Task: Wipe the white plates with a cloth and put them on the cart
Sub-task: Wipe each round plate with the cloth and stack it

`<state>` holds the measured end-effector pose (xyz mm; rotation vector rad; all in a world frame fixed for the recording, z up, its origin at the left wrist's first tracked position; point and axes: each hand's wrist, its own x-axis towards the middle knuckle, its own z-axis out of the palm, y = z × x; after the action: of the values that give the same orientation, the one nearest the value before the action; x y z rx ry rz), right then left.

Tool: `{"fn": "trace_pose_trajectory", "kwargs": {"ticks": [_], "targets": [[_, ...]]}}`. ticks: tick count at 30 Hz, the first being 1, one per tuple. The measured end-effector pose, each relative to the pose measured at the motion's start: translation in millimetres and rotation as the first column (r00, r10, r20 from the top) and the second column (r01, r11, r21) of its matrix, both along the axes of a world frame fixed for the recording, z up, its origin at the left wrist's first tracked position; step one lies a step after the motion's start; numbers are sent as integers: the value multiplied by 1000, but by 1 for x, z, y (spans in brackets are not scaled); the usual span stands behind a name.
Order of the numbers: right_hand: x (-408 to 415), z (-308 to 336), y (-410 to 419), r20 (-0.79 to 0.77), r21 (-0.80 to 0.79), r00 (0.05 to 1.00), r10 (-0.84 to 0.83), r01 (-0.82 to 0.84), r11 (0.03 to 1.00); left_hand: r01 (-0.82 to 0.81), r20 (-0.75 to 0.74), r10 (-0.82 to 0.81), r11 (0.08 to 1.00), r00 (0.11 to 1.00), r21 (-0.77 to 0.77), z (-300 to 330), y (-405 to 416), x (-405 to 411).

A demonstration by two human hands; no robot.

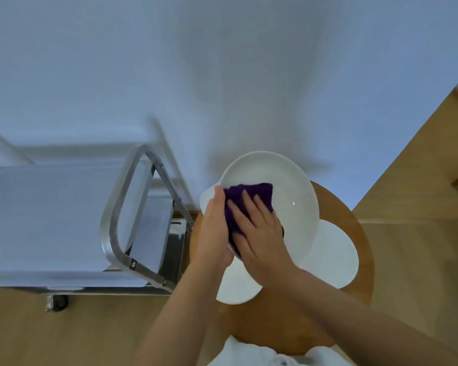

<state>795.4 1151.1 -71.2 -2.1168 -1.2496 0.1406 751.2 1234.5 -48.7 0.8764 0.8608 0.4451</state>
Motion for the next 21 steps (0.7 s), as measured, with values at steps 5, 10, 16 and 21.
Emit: {"fn": "trace_pose_trajectory", "kwargs": {"ticks": [5,10,16,21], "targets": [[22,-16,-45,125,-130,958,258,-242,961,118,-16,-119,991,993,-70,9,29,1],[48,-13,-65,358,-128,915,186,-149,981,252,-23,-252,968,968,-11,16,32,2],[38,19,-53,-533,119,841,-92,182,976,251,-109,-244,966,964,57,25,44,0],[57,47,-51,-962,235,238,137,453,860,-51,-191,39,997,981,-58,-16,37,-7]]}}
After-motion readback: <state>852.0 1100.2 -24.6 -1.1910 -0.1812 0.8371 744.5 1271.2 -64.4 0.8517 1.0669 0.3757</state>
